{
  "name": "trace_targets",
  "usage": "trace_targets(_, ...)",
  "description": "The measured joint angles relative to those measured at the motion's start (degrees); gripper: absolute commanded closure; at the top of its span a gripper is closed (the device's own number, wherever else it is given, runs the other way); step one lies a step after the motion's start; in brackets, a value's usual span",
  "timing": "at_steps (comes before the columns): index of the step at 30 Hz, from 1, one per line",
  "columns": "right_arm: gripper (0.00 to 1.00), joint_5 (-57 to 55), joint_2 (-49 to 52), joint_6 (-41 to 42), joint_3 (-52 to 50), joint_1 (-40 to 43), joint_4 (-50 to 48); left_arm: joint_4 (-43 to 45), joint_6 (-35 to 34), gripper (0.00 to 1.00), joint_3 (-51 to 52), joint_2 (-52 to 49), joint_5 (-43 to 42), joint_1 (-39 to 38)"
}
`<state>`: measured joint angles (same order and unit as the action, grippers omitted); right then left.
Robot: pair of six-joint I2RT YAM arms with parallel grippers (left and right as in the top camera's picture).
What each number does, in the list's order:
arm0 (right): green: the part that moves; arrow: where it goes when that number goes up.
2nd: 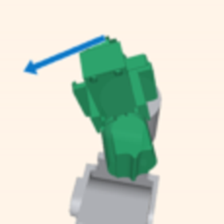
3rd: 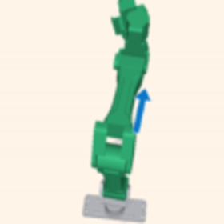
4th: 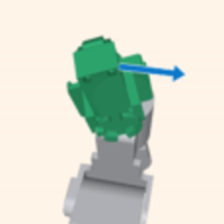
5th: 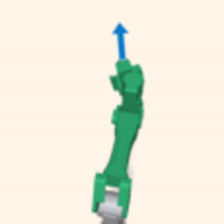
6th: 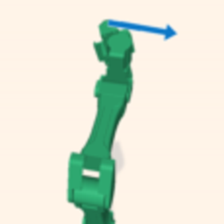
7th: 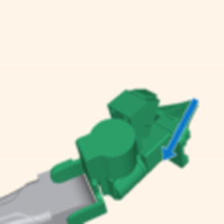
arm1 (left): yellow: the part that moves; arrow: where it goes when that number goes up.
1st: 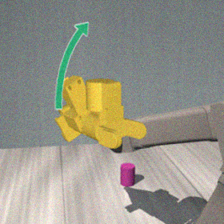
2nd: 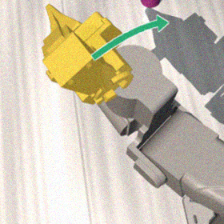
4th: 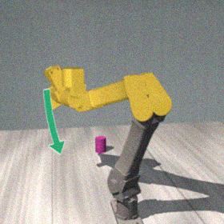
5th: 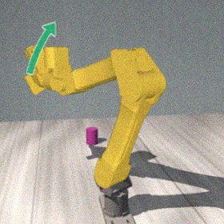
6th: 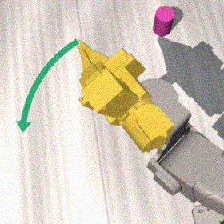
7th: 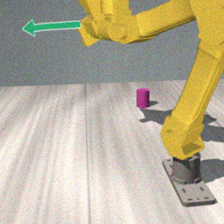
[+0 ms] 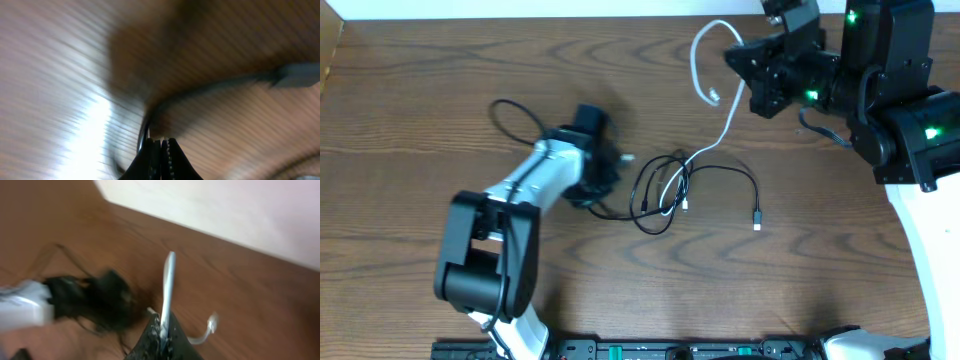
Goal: Untangle cables
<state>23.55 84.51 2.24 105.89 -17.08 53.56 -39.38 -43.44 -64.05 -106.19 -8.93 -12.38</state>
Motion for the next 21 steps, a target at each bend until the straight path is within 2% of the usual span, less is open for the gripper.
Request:
trace_targets(9,0.99,-24.11,1.03,0.92,0.02,1.07,10.64,-1.31,3.93,0.93,0.0,0.0,2.19,15.28)
trace_targets(16,0.99,-41.22,6.12,4.61,0.0,2.54,15.17,-1.36,5.81,0.93,0.0,0.0,3.04,21.73)
trace_targets(21,0.99,-45.35,10.62,5.68,0.0,6.47,15.98,-1.53,6.03,0.93,0.0,0.0,3.32,23.96)
